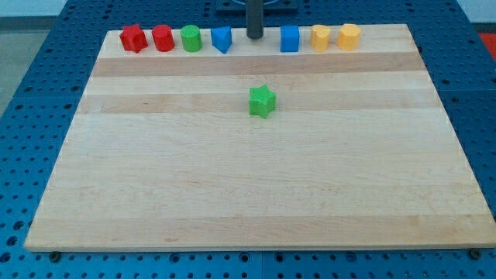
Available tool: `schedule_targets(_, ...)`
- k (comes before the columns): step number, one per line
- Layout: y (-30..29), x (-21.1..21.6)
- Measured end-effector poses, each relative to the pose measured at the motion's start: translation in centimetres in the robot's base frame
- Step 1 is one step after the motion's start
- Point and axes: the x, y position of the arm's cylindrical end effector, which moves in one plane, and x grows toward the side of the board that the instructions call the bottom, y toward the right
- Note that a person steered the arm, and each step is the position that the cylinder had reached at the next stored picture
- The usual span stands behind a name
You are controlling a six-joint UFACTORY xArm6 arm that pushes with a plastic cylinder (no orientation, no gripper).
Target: Move the blue cube down a bit
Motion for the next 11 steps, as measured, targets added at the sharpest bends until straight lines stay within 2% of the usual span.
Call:
schedule_targets(3,5.4,0.0)
schedule_targets(7,5.4,2.4)
schedule_targets(11,9.6,3.2)
